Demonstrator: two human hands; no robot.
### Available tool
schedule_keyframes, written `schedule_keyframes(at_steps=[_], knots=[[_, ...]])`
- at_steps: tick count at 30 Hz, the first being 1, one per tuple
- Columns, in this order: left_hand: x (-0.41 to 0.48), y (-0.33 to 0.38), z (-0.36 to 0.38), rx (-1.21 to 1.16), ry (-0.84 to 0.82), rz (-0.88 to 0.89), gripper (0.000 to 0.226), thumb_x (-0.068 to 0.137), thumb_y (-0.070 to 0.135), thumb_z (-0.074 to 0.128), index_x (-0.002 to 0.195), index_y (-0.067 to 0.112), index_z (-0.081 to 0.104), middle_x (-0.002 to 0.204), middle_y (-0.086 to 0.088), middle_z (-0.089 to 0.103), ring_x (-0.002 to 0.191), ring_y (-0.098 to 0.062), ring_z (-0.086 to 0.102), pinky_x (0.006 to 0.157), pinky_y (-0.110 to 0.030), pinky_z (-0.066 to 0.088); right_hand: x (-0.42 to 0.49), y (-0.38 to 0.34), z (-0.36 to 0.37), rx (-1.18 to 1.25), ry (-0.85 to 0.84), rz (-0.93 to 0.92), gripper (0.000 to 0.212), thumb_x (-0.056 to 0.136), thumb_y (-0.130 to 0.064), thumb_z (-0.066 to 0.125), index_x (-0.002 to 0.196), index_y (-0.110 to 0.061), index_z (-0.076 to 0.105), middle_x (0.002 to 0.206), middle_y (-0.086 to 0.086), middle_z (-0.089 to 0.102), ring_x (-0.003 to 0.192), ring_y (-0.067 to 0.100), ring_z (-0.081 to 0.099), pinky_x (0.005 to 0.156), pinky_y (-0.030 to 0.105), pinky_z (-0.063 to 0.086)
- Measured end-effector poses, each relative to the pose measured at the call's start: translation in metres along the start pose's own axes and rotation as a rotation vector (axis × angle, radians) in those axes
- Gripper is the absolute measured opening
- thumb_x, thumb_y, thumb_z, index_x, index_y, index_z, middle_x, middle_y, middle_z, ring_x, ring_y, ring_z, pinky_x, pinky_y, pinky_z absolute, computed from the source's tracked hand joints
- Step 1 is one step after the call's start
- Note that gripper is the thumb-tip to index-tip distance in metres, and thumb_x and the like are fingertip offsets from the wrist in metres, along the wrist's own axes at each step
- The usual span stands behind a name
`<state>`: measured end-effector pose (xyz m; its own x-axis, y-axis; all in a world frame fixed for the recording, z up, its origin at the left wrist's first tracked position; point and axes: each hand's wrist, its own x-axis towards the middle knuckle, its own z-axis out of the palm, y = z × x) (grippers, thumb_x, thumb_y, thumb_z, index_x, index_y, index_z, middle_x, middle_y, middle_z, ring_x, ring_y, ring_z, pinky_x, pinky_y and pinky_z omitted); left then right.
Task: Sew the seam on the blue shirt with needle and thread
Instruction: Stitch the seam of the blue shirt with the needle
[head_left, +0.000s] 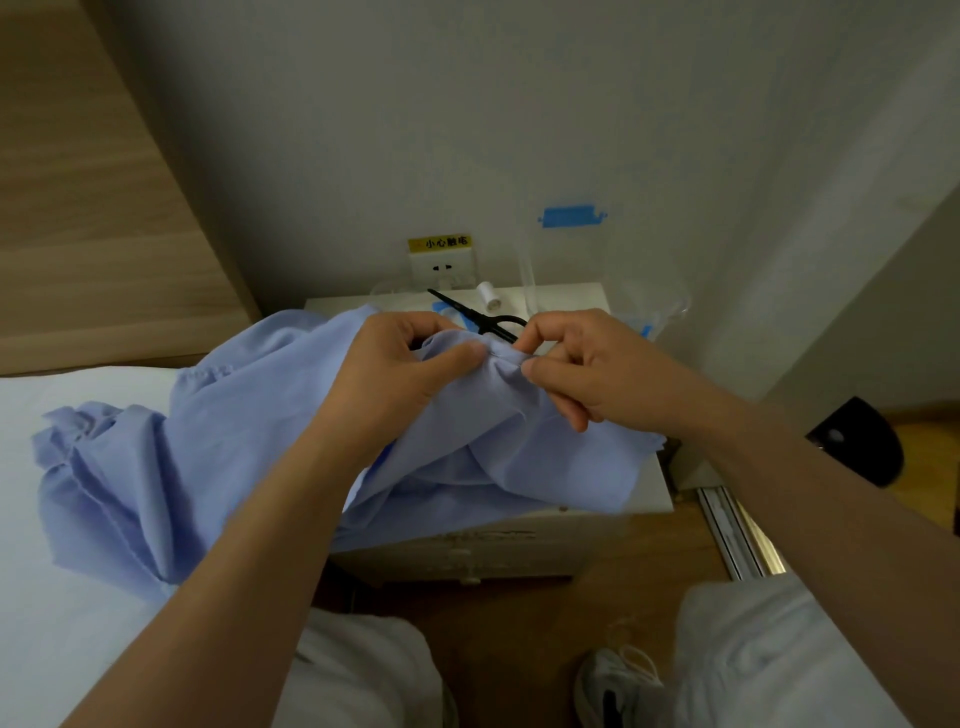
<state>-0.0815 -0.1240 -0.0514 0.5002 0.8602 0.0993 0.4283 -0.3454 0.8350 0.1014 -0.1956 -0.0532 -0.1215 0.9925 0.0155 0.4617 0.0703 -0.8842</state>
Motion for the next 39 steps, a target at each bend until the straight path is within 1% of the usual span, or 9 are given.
schedule_keyframes(at_steps=[5, 10, 13, 14, 18, 22, 26, 32, 39], knots=[[0.001, 0.001, -0.002, -0.055, -0.018, -0.044, 0.014, 0.091, 0.026, 0.062, 0.078, 0.029, 0.068, 0.065, 0.007, 0.067, 0.066, 0.003, 0.062, 0.054, -0.008, 0.047, 0.001, 0.003, -0.001, 0.046, 0.002, -0.004, 0.011, 0.097, -0.006, 0.050, 0.095, -0.004, 0.061, 0.041, 0.002, 0.050, 0.034, 0.004, 0.039, 0.043, 0.012, 0.033], [0.002, -0.002, -0.007, -0.245, -0.113, -0.152, 0.019, 0.092, 0.027, 0.060, 0.093, 0.015, 0.075, 0.085, -0.012, 0.073, 0.087, -0.031, 0.067, 0.075, -0.038, 0.054, 0.002, 0.005, -0.004, 0.109, 0.007, -0.009, 0.011, 0.098, -0.005, 0.050, 0.095, -0.006, 0.061, 0.040, -0.002, 0.046, 0.036, 0.006, 0.036, 0.043, 0.014, 0.033], [0.001, 0.001, -0.009, -0.294, -0.174, -0.170, 0.023, 0.093, 0.024, 0.057, 0.100, 0.009, 0.074, 0.091, -0.018, 0.072, 0.092, -0.036, 0.066, 0.081, -0.044, 0.053, 0.002, 0.006, -0.004, 0.136, 0.001, -0.017, 0.013, 0.098, -0.006, 0.050, 0.096, -0.007, 0.063, 0.041, -0.001, 0.045, 0.038, 0.007, 0.036, 0.045, 0.015, 0.034], [0.001, 0.001, -0.010, -0.307, -0.193, -0.172, 0.024, 0.094, 0.023, 0.056, 0.101, 0.008, 0.073, 0.090, -0.018, 0.072, 0.089, -0.034, 0.067, 0.080, -0.043, 0.053, 0.002, 0.006, -0.004, 0.143, -0.001, -0.021, 0.013, 0.098, -0.006, 0.050, 0.096, -0.008, 0.063, 0.041, -0.001, 0.045, 0.038, 0.007, 0.036, 0.045, 0.015, 0.034], [-0.001, 0.005, -0.009, -0.403, -0.254, -0.188, 0.021, 0.095, 0.015, 0.050, 0.093, 0.009, 0.070, 0.061, 0.001, 0.069, 0.057, -0.005, 0.062, 0.054, -0.015, 0.047, 0.002, 0.007, -0.005, 0.171, -0.004, -0.031, 0.015, 0.098, -0.007, 0.050, 0.097, -0.012, 0.064, 0.042, -0.005, 0.045, 0.040, 0.006, 0.036, 0.046, 0.016, 0.033], [-0.001, 0.006, -0.011, -0.496, -0.324, -0.226, 0.024, 0.093, 0.015, 0.050, 0.104, 0.003, 0.068, 0.070, -0.002, 0.072, 0.062, -0.007, 0.066, 0.056, -0.015, 0.050, 0.002, 0.009, -0.006, 0.175, -0.011, -0.049, 0.013, 0.098, -0.008, 0.050, 0.098, -0.011, 0.063, 0.045, -0.008, 0.046, 0.042, 0.004, 0.039, 0.048, 0.015, 0.034], [-0.002, 0.004, -0.014, -0.495, -0.356, -0.266, 0.029, 0.077, 0.028, 0.056, 0.096, 0.010, 0.070, 0.079, -0.006, 0.074, 0.069, -0.012, 0.068, 0.060, -0.018, 0.054, 0.003, 0.012, -0.004, 0.191, -0.027, -0.068, 0.014, 0.098, -0.010, 0.051, 0.103, -0.004, 0.062, 0.049, -0.006, 0.050, 0.046, 0.005, 0.043, 0.050, 0.015, 0.038], [0.000, 0.000, -0.013, -0.465, -0.326, -0.330, 0.035, 0.072, 0.033, 0.060, 0.098, 0.012, 0.071, 0.098, -0.015, 0.072, 0.087, -0.024, 0.067, 0.076, -0.028, 0.057, 0.003, 0.011, -0.003, 0.196, -0.039, -0.096, 0.013, 0.096, -0.014, 0.052, 0.098, -0.012, 0.064, 0.051, -0.003, 0.055, 0.049, 0.007, 0.049, 0.053, 0.018, 0.043], [-0.002, 0.005, -0.014, -0.505, -0.313, -0.316, 0.027, 0.073, 0.031, 0.059, 0.091, 0.014, 0.071, 0.084, -0.008, 0.074, 0.073, -0.016, 0.068, 0.064, -0.022, 0.057, 0.004, 0.009, -0.004, 0.222, -0.040, -0.107, 0.013, 0.097, -0.009, 0.051, 0.098, -0.009, 0.064, 0.048, -0.001, 0.054, 0.045, 0.009, 0.046, 0.051, 0.019, 0.042]])
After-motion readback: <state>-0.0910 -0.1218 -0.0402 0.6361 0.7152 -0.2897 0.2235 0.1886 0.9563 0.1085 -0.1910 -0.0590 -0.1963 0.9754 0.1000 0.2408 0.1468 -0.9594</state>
